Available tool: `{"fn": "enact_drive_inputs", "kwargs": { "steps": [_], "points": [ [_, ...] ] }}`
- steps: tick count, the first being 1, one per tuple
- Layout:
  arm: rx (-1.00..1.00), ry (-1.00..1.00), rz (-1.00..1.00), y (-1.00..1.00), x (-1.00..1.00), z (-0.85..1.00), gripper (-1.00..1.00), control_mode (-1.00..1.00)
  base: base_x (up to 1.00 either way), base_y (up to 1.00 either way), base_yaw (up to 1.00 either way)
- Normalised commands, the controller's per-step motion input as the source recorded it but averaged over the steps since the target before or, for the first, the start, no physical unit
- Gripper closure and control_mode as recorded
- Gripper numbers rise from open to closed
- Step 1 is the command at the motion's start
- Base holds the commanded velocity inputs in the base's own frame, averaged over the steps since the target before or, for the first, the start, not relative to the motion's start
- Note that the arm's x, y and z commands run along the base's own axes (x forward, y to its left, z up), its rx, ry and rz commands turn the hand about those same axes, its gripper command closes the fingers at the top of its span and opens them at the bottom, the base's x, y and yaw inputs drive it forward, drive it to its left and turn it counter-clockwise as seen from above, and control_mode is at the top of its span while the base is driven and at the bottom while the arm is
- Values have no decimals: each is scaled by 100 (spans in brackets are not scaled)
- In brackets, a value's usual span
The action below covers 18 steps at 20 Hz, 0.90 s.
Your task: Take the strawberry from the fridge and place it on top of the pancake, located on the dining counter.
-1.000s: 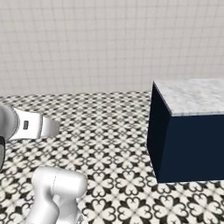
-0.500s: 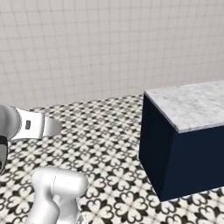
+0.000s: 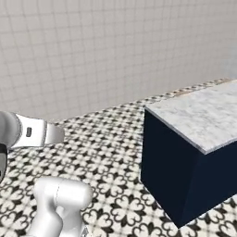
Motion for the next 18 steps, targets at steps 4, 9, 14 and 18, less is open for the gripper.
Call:
{"fn": "enact_drive_inputs", "kwargs": {
  "steps": [4,9,14,18],
  "points": [
    [0,0,0,0,0,0,100,100,87,100,-45],
    [0,0,0,0,0,0,100,100,85,100,-46],
    [0,0,0,0,0,0,100,100,69,100,-46],
    [0,0,0,0,0,0,100,100,63,100,-45]
  ]
}}
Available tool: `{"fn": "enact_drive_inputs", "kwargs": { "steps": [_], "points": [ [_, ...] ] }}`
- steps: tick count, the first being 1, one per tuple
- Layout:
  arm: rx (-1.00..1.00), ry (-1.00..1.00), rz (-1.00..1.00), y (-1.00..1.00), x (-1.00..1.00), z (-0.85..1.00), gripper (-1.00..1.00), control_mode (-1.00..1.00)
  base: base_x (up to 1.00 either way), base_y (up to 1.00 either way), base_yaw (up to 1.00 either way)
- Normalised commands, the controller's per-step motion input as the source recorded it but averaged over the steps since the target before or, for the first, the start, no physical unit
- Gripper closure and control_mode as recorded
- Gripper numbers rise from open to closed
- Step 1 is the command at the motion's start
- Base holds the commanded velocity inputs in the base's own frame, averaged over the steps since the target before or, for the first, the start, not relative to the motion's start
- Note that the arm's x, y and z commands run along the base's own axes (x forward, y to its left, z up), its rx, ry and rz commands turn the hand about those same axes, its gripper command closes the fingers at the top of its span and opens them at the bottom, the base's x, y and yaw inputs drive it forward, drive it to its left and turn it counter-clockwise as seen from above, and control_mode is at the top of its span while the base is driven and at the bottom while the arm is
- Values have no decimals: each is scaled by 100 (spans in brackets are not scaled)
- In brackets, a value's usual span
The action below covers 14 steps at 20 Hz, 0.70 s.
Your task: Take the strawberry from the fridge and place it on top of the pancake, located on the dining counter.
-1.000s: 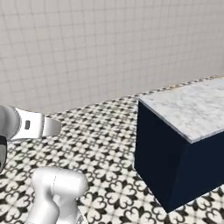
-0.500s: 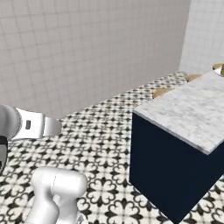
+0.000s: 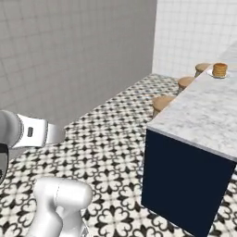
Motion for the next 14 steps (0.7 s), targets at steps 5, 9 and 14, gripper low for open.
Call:
{"fn": "enact_drive_inputs", "kwargs": {
  "steps": [5,9,14],
  "points": [
    [0,0,0,0,0,0,100,100,53,100,-44],
    [0,0,0,0,0,0,100,100,56,100,-43],
    [0,0,0,0,0,0,100,100,69,100,-45]
  ]
}}
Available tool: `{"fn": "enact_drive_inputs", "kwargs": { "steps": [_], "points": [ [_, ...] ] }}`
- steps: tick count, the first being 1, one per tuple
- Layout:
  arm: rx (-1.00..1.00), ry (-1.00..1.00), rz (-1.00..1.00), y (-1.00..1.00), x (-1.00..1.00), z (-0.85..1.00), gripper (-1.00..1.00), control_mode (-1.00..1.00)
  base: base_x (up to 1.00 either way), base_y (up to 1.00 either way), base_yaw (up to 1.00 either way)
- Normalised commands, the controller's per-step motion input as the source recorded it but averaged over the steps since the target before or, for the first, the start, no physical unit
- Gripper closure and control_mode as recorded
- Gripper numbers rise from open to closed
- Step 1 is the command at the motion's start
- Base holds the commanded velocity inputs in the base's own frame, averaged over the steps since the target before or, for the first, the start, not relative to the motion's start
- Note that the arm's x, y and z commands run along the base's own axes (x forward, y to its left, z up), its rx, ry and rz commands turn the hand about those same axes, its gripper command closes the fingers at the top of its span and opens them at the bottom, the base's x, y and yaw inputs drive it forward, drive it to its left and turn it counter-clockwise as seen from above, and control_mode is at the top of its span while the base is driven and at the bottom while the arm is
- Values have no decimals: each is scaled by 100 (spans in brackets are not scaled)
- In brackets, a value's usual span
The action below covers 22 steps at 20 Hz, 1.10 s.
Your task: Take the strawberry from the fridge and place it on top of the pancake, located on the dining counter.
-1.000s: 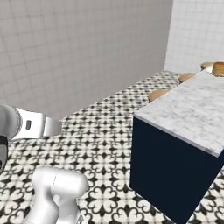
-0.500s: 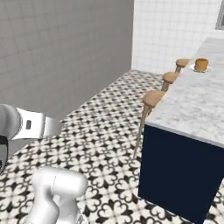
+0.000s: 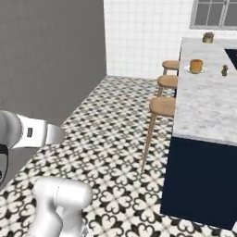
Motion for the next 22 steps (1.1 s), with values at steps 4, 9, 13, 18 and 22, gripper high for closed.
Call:
{"fn": "enact_drive_inputs", "kwargs": {
  "steps": [4,9,13,18,22],
  "points": [
    [0,0,0,0,0,0,100,100,84,100,-46],
    [0,0,0,0,0,0,100,100,87,100,-46],
    [0,0,0,0,0,0,100,100,90,100,-46],
    [0,0,0,0,0,0,100,100,95,100,-45],
    [0,0,0,0,0,0,100,100,94,100,-45]
  ]
}}
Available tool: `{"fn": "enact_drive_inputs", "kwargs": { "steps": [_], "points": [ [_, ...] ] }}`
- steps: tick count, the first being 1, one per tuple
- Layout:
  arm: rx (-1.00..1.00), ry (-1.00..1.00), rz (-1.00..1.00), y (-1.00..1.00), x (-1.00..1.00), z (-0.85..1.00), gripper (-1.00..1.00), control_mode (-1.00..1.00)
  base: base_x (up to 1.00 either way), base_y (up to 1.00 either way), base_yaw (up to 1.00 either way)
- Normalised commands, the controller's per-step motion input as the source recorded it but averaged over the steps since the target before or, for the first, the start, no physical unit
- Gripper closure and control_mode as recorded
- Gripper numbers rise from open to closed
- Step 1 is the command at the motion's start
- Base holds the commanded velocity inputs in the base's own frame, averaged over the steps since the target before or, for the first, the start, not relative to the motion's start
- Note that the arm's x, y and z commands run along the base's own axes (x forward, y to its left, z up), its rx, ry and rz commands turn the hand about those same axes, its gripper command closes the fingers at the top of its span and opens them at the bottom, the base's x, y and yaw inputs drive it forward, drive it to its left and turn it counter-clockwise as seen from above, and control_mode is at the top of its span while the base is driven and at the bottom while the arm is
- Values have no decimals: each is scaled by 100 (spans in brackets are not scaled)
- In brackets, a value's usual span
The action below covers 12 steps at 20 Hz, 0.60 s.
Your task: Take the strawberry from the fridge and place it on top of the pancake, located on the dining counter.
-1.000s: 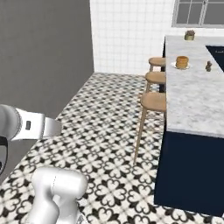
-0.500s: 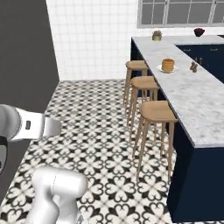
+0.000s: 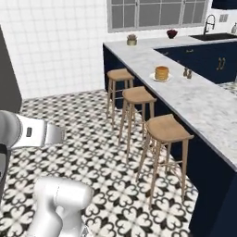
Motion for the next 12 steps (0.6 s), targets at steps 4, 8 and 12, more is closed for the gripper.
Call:
{"fn": "enact_drive_inputs", "kwargs": {
  "steps": [4,8,12],
  "points": [
    [0,0,0,0,0,0,100,100,95,100,-45],
    [0,0,0,0,0,0,100,100,86,100,-45],
    [0,0,0,0,0,0,100,100,82,100,-46]
  ]
}}
